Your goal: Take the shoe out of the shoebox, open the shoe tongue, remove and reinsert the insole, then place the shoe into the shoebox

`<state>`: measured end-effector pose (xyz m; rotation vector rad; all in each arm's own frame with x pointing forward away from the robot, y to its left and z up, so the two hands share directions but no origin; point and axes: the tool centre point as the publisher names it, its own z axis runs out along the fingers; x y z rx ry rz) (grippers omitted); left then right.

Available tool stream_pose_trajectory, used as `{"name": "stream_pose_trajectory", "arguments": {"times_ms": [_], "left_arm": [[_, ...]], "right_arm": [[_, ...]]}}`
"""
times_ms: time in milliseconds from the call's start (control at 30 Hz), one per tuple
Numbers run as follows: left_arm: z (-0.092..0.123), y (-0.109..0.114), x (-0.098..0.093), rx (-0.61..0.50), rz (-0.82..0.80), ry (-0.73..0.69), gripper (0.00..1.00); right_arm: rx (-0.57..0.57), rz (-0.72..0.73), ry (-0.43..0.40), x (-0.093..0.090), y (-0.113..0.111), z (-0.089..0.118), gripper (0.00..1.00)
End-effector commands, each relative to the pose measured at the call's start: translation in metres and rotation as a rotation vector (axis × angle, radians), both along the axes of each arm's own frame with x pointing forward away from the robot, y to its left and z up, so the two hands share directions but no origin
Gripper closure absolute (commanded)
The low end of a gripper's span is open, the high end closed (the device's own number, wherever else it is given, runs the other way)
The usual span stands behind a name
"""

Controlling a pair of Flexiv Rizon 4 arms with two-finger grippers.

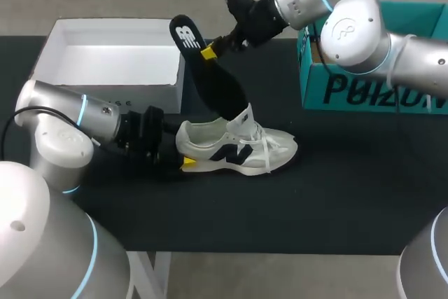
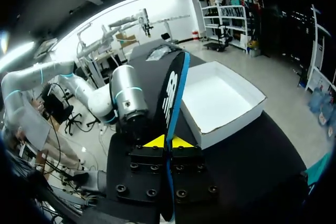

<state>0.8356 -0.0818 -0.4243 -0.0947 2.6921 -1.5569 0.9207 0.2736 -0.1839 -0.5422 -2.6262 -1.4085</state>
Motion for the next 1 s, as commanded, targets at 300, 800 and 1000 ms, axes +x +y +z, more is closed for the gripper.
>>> {"name": "stream_pose_trajectory", "arguments": {"times_ms": [300,800,1000], "left_arm": [[-0.001,0.000,-0.001,0.000,0.001,-0.001,1.00],[-0.001,0.000,-0.001,0.000,0.001,-0.001,1.00],[-0.001,0.000,-0.001,0.000,0.001,-0.001,1.00]], "right_arm": [[0.401,-0.192,-0.057,-0.038,-0.047,0.051,1.00],[0.305,-0.125,-0.107,-0.074,-0.099,0.086,1.00],[0.330,0.006,-0.066,-0.071,-0.111,0.090,1.00]]}}
